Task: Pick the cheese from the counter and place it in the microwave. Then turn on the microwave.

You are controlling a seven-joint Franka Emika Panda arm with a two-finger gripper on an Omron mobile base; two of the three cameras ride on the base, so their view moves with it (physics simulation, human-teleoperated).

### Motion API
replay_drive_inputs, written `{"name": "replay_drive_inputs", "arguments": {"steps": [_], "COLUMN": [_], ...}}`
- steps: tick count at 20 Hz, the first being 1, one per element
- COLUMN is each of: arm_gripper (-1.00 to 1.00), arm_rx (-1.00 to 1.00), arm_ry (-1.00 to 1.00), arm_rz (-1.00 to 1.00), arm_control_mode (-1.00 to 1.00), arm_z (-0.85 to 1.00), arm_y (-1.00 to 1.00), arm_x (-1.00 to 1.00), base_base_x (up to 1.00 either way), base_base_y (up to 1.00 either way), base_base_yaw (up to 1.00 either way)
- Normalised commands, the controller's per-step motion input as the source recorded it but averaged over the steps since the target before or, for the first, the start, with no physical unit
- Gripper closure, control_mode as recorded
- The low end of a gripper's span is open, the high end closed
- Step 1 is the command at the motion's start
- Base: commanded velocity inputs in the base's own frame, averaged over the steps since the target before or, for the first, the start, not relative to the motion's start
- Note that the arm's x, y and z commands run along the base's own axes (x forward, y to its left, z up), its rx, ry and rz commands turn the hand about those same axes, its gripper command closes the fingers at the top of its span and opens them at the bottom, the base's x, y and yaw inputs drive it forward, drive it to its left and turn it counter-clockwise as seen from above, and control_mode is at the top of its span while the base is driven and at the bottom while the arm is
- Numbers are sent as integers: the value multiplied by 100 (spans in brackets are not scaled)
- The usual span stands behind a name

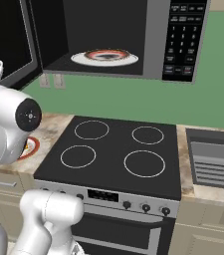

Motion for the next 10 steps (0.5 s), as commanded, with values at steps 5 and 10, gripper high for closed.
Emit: {"name": "replay_drive_inputs", "arguments": {"steps": [5, 10], "arm_gripper": [-100, -100], "arm_rx": [0, 0], "arm_ry": [0, -4], "arm_rz": [-3, -1], "arm_control_mode": [-100, -100], "arm_z": [0, -4], "arm_y": [-36, -44], "arm_x": [0, -2], "base_base_x": [0, 0], "base_base_y": [0, 0], "base_base_yaw": [0, 0]}}
